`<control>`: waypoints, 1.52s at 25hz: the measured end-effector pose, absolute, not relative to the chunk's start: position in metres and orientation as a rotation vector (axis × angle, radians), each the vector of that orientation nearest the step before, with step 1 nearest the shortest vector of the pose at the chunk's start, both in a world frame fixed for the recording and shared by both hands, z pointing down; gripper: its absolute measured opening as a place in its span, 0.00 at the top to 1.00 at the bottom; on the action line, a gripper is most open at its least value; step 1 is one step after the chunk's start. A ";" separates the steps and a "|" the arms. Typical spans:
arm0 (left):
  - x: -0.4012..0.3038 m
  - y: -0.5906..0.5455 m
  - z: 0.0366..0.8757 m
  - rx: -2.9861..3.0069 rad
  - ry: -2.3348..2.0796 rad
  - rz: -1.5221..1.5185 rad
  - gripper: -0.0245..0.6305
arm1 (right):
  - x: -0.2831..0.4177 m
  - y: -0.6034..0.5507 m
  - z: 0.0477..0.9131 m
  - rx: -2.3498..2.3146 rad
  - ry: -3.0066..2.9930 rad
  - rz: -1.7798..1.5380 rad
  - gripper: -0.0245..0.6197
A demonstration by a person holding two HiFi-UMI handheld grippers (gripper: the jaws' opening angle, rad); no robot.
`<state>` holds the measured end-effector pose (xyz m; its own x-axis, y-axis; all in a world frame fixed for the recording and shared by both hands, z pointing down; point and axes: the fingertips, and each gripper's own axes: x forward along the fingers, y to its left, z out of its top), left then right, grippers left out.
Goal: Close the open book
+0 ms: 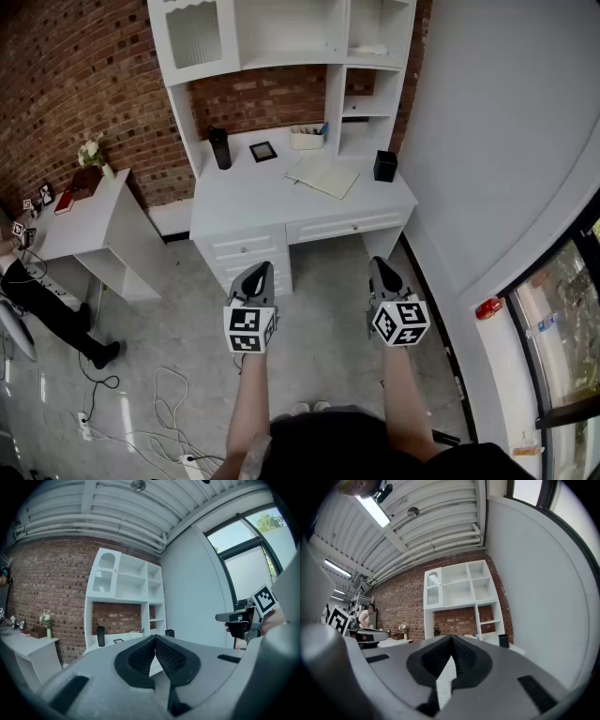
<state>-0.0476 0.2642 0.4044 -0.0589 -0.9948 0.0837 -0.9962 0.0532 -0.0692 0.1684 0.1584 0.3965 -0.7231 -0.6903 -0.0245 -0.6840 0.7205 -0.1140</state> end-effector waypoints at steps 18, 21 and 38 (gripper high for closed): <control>-0.034 0.264 0.424 2.163 -2.175 0.159 0.95 | 0.179 0.162 0.403 -1.150 2.826 -0.208 0.96; -0.023 0.263 0.431 2.192 -2.131 0.151 0.95 | 0.182 0.165 0.406 -1.144 2.840 -0.211 0.96; 0.009 0.280 0.450 2.249 -2.072 0.012 0.66 | 0.211 0.166 0.441 -1.137 2.847 -0.326 0.96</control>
<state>0.0093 0.2800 0.4497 0.0836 -0.9945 0.0626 -0.9952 -0.0801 0.0560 0.2113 0.1659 0.4410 -0.7264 -0.6869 0.0235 -0.6744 0.7058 -0.2168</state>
